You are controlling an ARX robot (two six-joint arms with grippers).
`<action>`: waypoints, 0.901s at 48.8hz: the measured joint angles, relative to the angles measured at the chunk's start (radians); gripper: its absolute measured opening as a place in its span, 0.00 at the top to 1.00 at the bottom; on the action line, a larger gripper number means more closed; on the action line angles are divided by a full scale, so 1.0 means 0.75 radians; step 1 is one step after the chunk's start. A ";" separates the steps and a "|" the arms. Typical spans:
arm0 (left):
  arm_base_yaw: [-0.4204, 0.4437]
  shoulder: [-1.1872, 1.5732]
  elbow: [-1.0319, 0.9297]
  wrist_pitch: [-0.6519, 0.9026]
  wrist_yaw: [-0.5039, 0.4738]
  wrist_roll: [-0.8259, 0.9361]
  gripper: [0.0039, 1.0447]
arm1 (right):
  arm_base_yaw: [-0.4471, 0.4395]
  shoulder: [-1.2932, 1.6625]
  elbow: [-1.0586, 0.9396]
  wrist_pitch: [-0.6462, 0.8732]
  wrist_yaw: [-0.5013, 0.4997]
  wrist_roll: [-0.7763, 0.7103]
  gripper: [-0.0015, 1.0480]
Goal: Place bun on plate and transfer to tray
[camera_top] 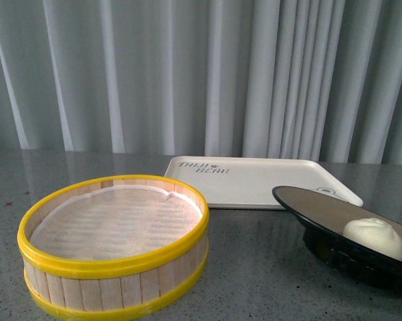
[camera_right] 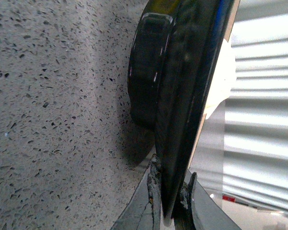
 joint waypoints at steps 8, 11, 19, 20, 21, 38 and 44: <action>0.000 0.000 0.000 0.000 0.000 0.000 0.06 | -0.033 -0.071 0.145 -0.267 -0.051 -0.192 0.97; 0.000 0.000 0.000 0.000 0.000 0.000 0.06 | -0.051 -0.070 0.200 -0.319 -0.065 -0.246 0.97; 0.000 0.000 0.000 0.000 0.000 0.000 0.06 | -0.110 -0.033 0.360 -0.428 -0.087 -0.388 0.97; 0.000 0.000 0.000 0.000 0.000 0.000 0.06 | -0.118 -0.020 0.386 -0.441 -0.091 -0.404 0.97; 0.000 0.000 0.000 0.000 0.000 0.000 0.06 | -0.122 -0.014 0.398 -0.448 -0.092 -0.417 0.97; 0.000 0.000 0.000 0.000 0.000 0.000 0.06 | -0.179 0.330 0.762 -0.522 -0.135 -0.631 0.97; 0.000 0.000 0.000 0.000 0.000 0.000 0.06 | -0.168 0.496 0.911 -0.512 -0.123 -0.681 0.97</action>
